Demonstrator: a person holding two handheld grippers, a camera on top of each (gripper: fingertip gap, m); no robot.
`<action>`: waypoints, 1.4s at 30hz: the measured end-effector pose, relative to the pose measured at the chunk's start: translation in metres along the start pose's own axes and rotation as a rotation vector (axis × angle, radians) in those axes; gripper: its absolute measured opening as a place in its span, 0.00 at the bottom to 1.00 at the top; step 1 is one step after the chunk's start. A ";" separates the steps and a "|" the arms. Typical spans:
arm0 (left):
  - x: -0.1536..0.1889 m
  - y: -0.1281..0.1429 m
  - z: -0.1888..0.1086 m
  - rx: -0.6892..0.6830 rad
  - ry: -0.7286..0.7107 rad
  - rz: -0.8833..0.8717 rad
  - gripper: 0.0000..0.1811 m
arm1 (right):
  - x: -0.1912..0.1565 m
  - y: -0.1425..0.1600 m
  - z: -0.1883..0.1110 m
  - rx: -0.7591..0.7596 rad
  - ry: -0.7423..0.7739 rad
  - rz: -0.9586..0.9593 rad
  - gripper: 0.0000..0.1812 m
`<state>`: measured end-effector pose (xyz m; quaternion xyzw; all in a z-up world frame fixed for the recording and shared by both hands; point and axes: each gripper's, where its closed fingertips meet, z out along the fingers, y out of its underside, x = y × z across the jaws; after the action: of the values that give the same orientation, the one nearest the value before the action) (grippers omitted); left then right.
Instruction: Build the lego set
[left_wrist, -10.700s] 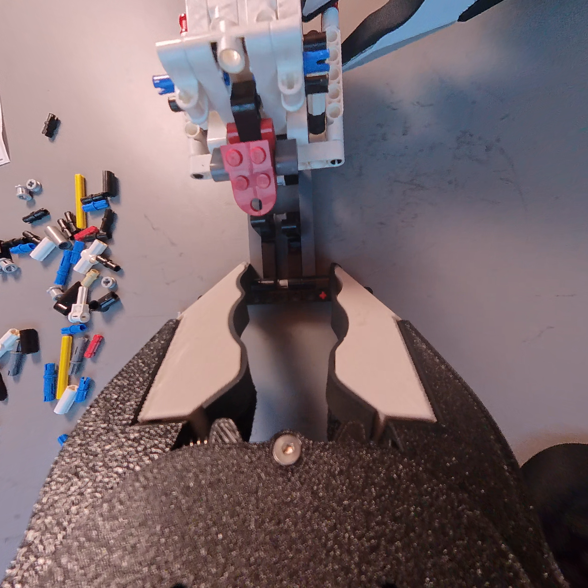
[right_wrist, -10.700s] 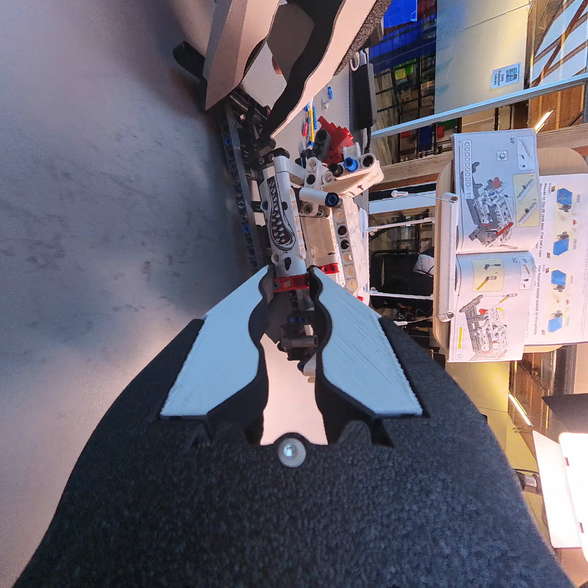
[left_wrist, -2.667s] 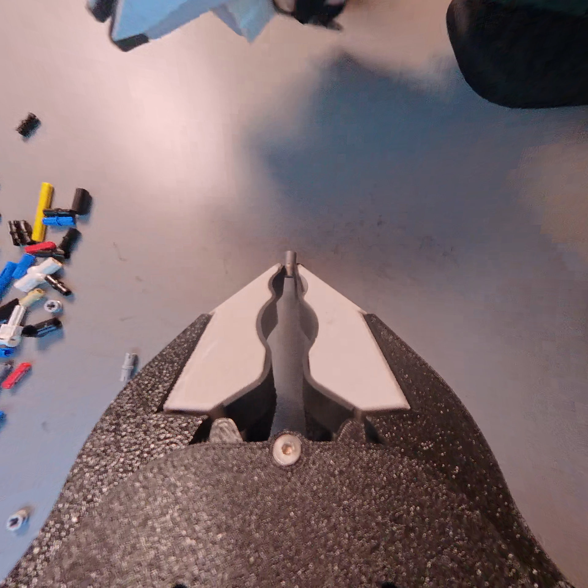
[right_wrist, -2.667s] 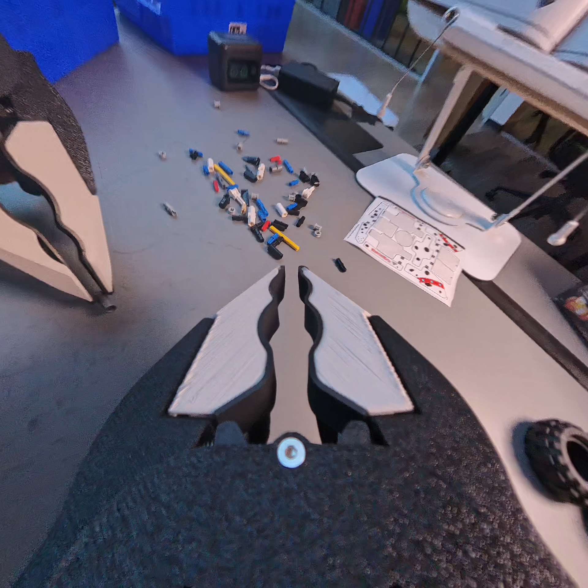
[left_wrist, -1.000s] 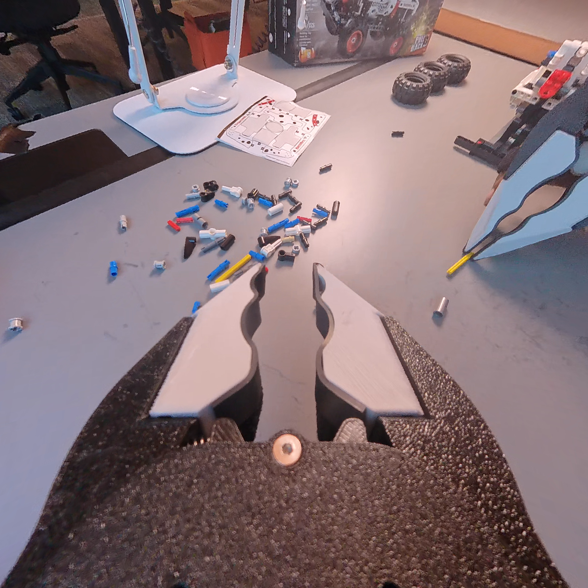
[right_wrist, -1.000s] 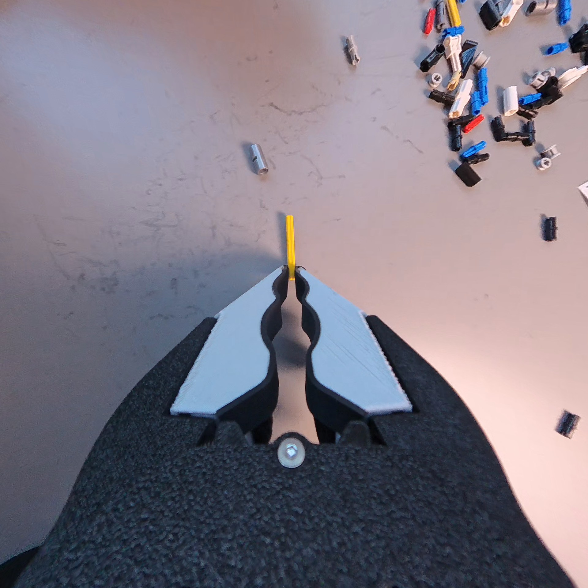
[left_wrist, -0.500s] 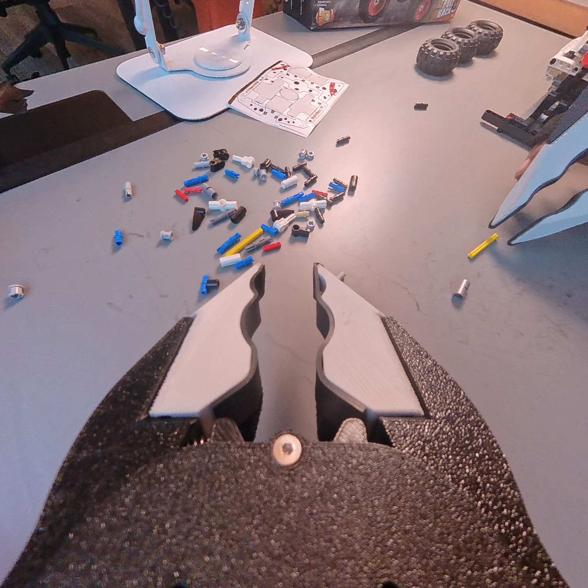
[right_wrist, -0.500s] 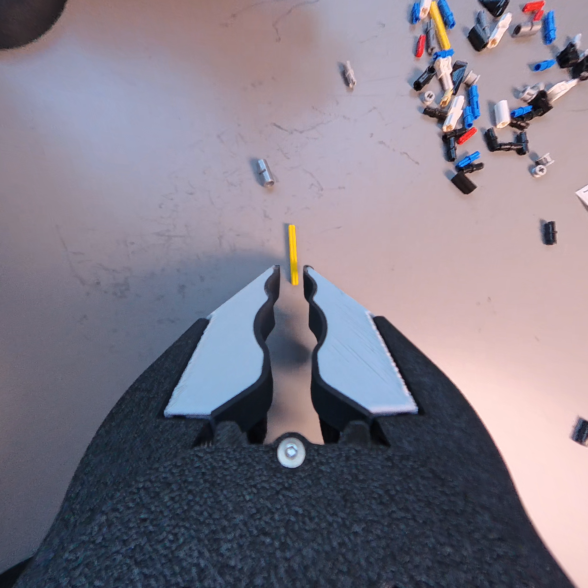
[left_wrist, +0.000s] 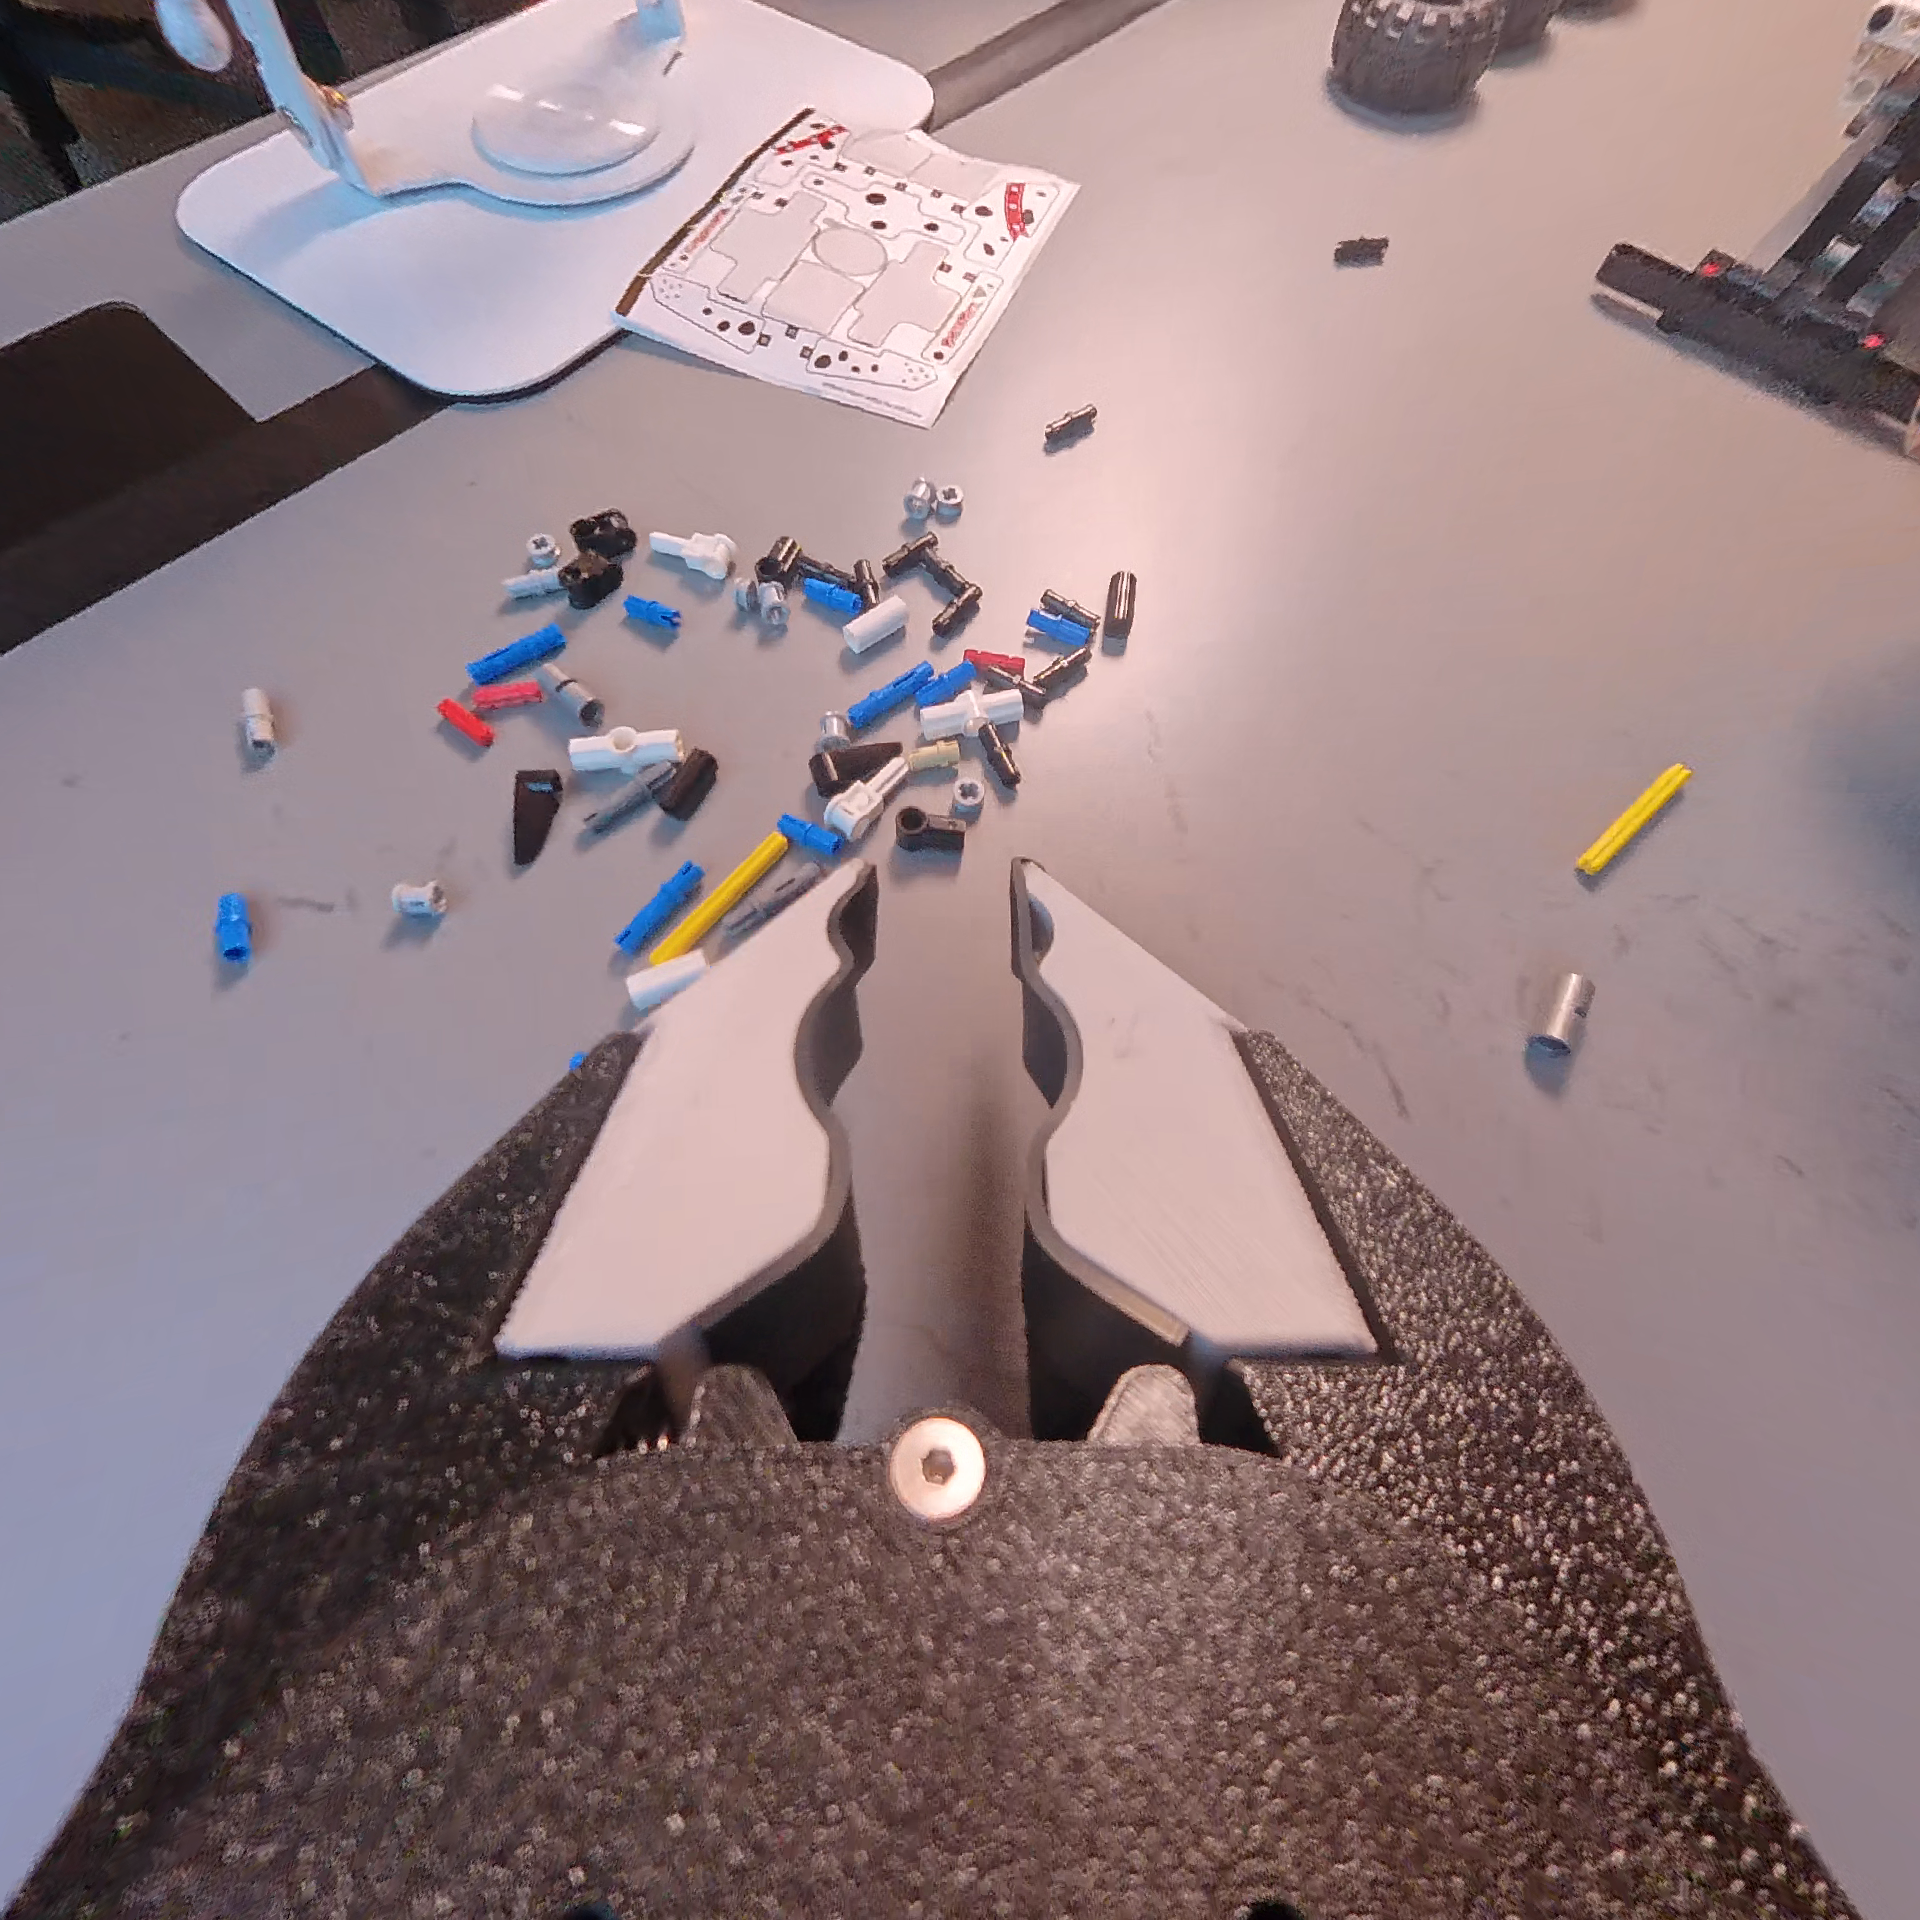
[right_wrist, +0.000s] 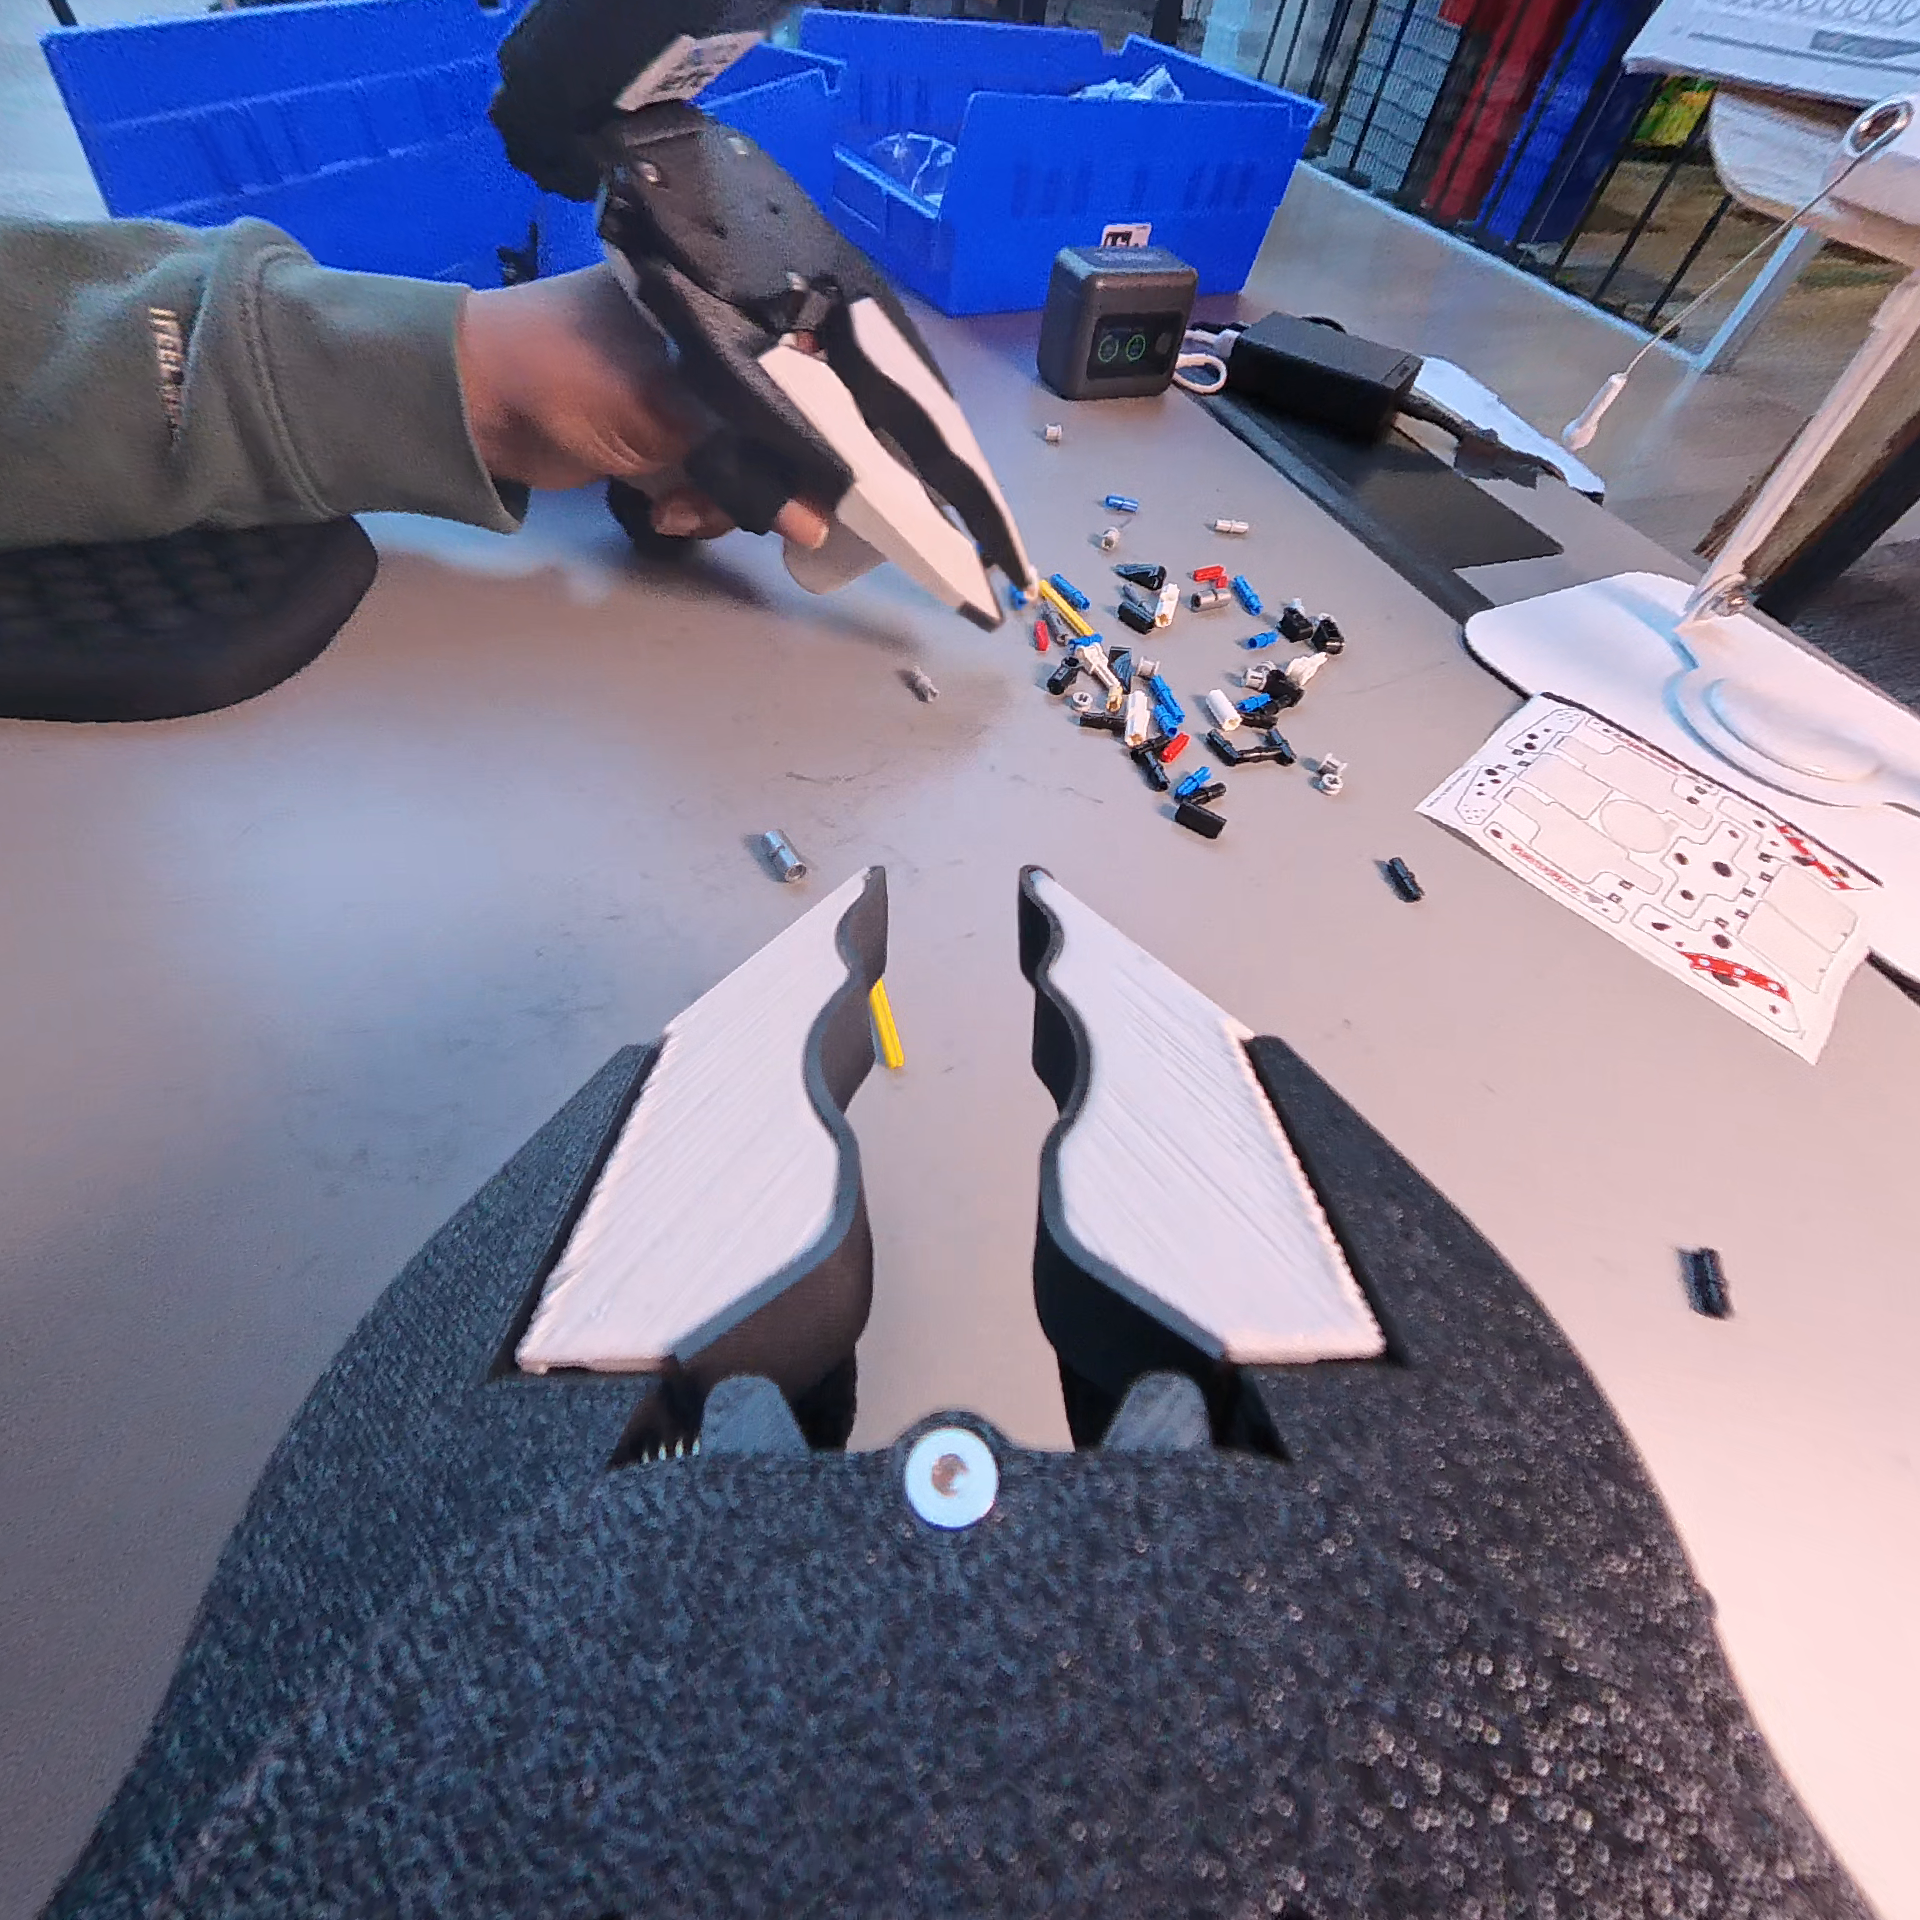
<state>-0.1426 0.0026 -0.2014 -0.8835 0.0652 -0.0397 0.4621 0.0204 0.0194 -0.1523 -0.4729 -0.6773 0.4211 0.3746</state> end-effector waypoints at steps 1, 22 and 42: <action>0.001 -0.002 0.005 -0.010 0.011 0.007 0.14 | -0.001 0.001 0.001 -0.002 -0.009 0.001 0.14; 0.032 -0.013 0.012 -0.063 0.115 0.126 0.08 | 0.002 0.006 -0.004 0.004 -0.002 0.005 0.08; 0.090 0.041 -0.024 -0.187 0.258 0.210 0.13 | 0.003 0.019 0.002 -0.044 0.012 -0.008 0.08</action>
<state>-0.0601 -0.0541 -0.2203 -0.8986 0.2193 -0.0978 0.3674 0.0244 0.0252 -0.1702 -0.4808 -0.6860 0.4020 0.3697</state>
